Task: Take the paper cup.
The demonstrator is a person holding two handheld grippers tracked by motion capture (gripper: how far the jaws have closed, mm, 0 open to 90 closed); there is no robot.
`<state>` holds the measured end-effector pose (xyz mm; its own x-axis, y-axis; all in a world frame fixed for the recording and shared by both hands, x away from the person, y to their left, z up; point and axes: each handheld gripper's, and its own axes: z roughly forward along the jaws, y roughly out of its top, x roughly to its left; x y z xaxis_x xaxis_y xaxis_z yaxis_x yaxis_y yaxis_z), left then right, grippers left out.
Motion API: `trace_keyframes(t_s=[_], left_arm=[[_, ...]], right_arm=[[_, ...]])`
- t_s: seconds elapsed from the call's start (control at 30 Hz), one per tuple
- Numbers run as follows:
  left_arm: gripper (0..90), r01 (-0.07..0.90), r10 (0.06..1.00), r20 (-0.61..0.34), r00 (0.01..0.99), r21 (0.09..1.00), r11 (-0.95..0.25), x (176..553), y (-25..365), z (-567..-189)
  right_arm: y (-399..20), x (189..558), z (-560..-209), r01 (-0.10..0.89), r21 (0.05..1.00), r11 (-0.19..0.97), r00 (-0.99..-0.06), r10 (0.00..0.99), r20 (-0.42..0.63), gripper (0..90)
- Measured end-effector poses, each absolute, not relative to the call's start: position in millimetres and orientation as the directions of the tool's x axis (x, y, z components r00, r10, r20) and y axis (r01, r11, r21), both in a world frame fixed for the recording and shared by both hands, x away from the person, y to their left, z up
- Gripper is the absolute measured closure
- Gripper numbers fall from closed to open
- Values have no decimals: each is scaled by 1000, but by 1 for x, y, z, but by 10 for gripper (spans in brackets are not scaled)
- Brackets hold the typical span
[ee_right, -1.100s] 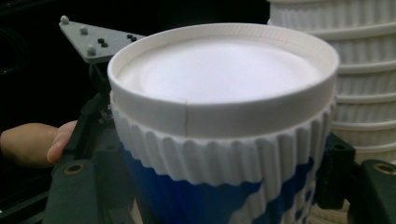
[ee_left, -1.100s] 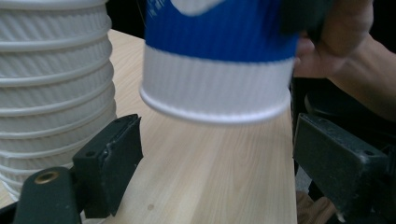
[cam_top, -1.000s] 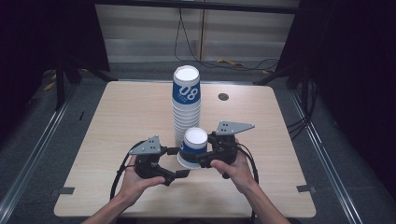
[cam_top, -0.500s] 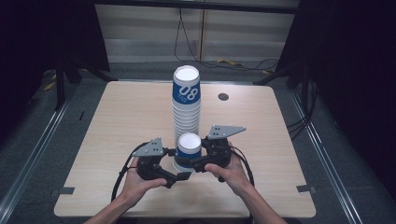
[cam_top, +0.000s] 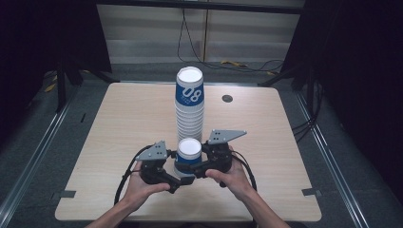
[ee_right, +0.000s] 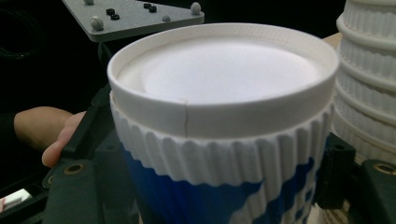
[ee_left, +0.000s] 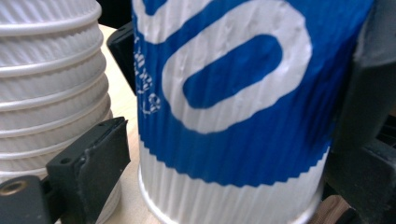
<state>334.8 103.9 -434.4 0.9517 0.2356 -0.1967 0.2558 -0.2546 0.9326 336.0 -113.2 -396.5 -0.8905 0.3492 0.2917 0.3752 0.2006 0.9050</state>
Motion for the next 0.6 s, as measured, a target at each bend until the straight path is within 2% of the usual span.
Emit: trace_keyframes(t_s=[0.2,0.27,0.53,0.6], left_arm=[[76,251,227,-193,955,932,-263,334,103,-436],[149,240,201,-189,961,933,-269,333,103,-435],[175,243,192,-194,962,929,-277,333,103,-433],[183,230,188,-180,966,929,-292,333,104,-433]], right_arm=[[-110,335,-400,378,902,209,-894,337,296,263],[-110,335,-400,374,903,211,-894,339,292,262],[-112,336,-400,391,896,209,-891,332,311,244],[-112,336,-400,402,891,212,-887,331,322,210]])
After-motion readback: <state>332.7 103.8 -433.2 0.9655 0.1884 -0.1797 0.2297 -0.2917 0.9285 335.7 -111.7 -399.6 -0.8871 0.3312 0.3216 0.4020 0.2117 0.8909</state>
